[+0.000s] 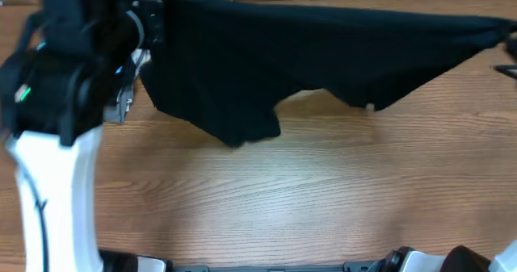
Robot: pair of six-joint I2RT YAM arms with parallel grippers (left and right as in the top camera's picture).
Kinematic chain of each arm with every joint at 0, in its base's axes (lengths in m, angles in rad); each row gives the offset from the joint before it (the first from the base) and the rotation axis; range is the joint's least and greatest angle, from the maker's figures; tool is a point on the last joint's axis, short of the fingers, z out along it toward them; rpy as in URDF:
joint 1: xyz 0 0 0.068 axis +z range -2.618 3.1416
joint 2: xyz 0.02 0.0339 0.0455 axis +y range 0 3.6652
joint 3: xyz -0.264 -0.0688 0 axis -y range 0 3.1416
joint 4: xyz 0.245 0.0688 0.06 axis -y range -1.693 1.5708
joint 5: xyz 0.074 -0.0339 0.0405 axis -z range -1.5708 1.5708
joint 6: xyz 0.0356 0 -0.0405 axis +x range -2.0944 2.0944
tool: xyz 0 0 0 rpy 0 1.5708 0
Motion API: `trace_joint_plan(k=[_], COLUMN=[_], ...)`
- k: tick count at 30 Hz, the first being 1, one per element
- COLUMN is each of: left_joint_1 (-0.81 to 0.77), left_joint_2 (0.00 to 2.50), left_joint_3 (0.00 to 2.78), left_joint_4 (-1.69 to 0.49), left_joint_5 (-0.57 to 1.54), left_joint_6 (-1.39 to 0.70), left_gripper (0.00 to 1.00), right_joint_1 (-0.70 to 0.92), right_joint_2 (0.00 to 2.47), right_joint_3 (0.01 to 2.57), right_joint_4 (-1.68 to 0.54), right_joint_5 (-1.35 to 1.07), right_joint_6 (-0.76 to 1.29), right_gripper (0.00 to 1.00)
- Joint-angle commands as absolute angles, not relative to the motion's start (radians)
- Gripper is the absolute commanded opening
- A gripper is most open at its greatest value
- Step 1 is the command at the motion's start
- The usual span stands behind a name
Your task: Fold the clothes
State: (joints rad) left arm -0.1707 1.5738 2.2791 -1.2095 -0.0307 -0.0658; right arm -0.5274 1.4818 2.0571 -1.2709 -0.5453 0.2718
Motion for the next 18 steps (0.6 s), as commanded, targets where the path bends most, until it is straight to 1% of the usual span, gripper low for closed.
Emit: trace_joint_plan(k=[1, 4, 6, 11, 14, 18], left_joint_1=[-0.165, -0.165, -0.174, -0.196, -0.196, -0.196], left_joint_2=[1.478, 1.404, 1.354, 1.234, 1.169, 1.120], left_joint_3=[2.318, 2.319, 2.320, 2.320, 2.320, 2.320], left_joint_4=[-1.208, -1.208, -1.209, -1.239, -1.269, -1.333], left_joint_5=[-0.051, -0.038, -0.007, -0.014, -0.066, -0.152], left_joint_6=[-0.028, -0.015, 0.036, 0.075, 0.046, 0.010], left_gripper=[0.04, 0.04, 0.04, 0.04, 0.04, 0.04], right_joint_1=[-0.627, -0.719, -0.790, -0.943, -1.002, -1.017], right_joint_2=[1.441, 1.413, 1.388, 1.314, 1.257, 1.199], right_joint_3=[2.179, 2.248, 2.285, 2.313, 2.313, 2.313], right_joint_4=[-1.301, -1.338, -1.373, -1.463, -1.522, -1.566], right_joint_5=[-0.628, -0.701, -0.742, -0.818, -0.798, -0.698], right_joint_6=[0.247, 0.228, 0.207, 0.158, 0.117, 0.103], right_gripper=[0.04, 0.04, 0.04, 0.04, 0.04, 0.04])
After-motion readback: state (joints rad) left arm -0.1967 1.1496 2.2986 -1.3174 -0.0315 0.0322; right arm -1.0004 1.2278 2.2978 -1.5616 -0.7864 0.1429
